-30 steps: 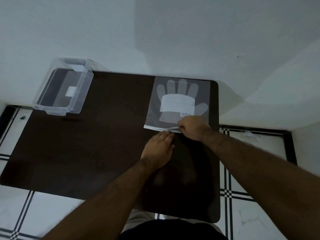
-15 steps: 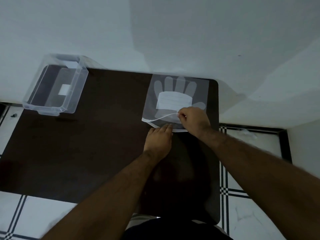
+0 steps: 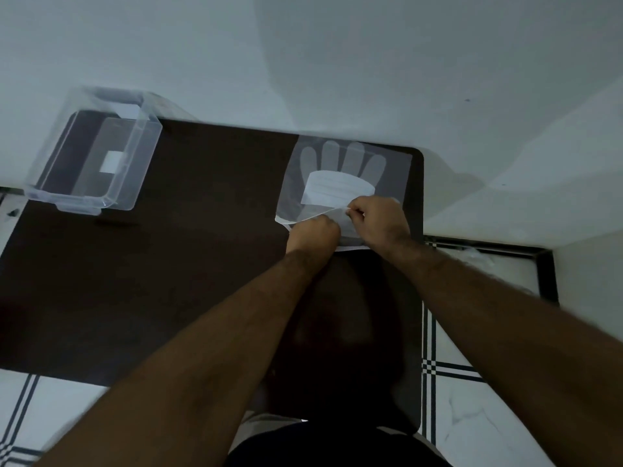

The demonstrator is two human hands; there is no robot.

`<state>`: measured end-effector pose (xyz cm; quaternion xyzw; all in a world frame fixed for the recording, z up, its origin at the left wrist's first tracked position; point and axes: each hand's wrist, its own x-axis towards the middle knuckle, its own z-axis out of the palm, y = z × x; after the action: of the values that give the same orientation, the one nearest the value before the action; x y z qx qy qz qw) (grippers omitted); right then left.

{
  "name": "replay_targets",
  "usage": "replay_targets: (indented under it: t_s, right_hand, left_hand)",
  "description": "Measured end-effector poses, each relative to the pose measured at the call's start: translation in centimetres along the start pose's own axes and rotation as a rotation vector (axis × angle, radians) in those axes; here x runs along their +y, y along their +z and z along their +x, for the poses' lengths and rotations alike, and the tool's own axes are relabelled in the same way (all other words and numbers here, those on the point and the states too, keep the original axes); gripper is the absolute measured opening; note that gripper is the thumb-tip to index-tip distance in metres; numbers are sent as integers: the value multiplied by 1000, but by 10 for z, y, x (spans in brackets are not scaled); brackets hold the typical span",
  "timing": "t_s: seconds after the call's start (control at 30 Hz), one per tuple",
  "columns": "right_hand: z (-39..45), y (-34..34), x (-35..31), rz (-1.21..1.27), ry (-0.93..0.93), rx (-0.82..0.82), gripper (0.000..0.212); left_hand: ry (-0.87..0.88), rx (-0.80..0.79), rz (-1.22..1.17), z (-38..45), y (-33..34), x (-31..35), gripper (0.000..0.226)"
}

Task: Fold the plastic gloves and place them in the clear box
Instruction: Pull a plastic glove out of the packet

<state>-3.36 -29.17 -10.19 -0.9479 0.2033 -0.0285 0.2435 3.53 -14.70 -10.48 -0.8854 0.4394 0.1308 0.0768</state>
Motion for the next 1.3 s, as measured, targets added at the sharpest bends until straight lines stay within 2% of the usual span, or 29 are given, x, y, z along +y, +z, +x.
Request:
replay_targets:
  t_s: [0.4,0.53,0.7,0.77,0.87,0.93,1.0,1.1,1.3]
  right_hand:
    - [10,-8,4,13,-34,-2,19]
    - [9,-5,4,49,1,-82,18]
    - [8,-4,4,71,3,-286,41]
    - [8,-2,5,53,33,-372,60]
    - [11,9,12,10,78,-396,102]
    - [14,13,14,-24,76,-374,110]
    - [13,10,8,-87,83,-353,103]
    - [13,5,2,-152,106,-358,81]
    - [11,7,2,-220,71,-363,61]
  left_hand:
    - [161,30,76,12,5,1,19]
    - [197,53,77,10,15,-5,22]
    - [269,149,119,2,21,-8,37]
    - [257,167,110,-2,21,-7,40]
    - [271,242,127,-9,24,-6,39]
    - [292,250,125,-16,25,-5,30]
    - [319,250,99,-22,27,-5,22]
    - [350,256,58,-31,30,-4,15]
    - [389,261,2,-65,46,-1,16]
